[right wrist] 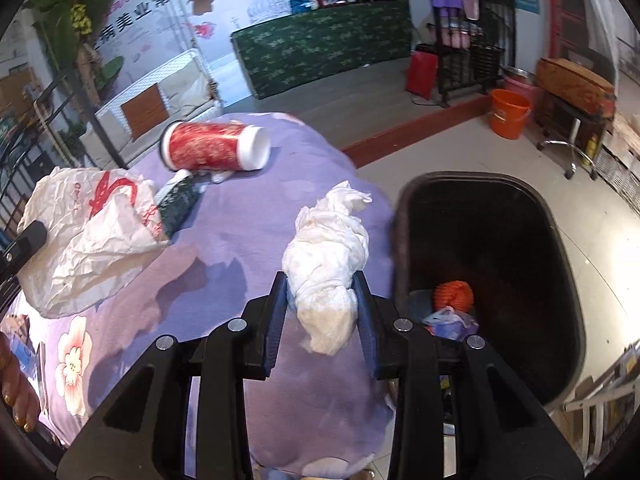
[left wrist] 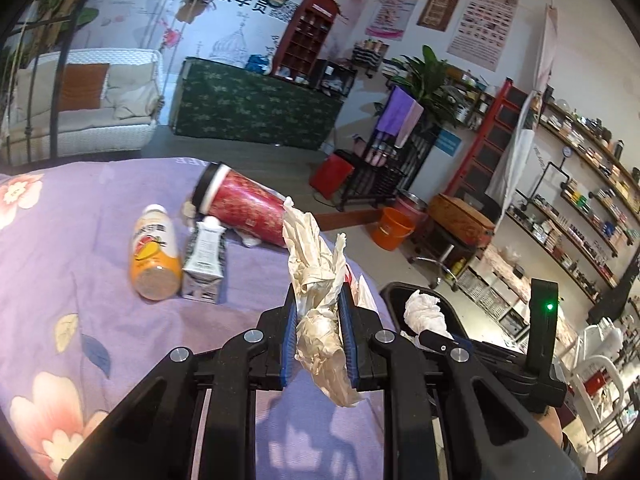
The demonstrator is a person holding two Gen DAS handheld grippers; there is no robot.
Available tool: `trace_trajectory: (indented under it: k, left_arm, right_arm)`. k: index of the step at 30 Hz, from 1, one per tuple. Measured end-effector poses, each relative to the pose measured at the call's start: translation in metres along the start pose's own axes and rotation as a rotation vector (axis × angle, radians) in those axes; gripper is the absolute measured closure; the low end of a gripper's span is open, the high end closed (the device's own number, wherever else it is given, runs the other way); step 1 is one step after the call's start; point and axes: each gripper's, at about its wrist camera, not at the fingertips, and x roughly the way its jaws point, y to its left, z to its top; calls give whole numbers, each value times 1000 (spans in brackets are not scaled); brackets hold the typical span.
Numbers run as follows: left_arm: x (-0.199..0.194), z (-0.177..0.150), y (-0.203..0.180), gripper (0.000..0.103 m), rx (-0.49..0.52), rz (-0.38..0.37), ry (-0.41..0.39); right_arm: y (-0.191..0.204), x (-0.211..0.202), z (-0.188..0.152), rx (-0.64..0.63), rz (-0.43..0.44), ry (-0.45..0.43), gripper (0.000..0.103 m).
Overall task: Collect trash
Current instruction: 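Carry the white tissue to the bin and open the right tool, then move the beige paper over the bin and open the left tool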
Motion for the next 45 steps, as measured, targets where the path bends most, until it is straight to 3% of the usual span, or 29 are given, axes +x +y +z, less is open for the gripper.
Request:
trace_trajectory:
  k: [12, 20, 23, 27, 35, 45]
  left_arm:
    - [28, -9, -37, 84, 76, -76, 63]
    - [41, -17, -59, 84, 110, -116, 102]
    - [45, -20, -65, 84, 124, -129, 119]
    - [51, -25, -73, 84, 142, -140, 137]
    - [63, -30, -88, 84, 171, -169, 174]
    - [95, -37, -127, 84, 242, -236, 241]
  right_arm:
    - [-67, -3, -10, 115, -130, -2, 69]
    - [-96, 30, -21, 183, -179, 61, 68]
    - [-107, 45, -28, 219, -189, 97, 61]
    - [-116, 56, -36, 262, -178, 124, 42]
    - [-123, 36, -30, 274, -221, 74, 32]
    - [-152, -10, -17, 345, -282, -33, 30]
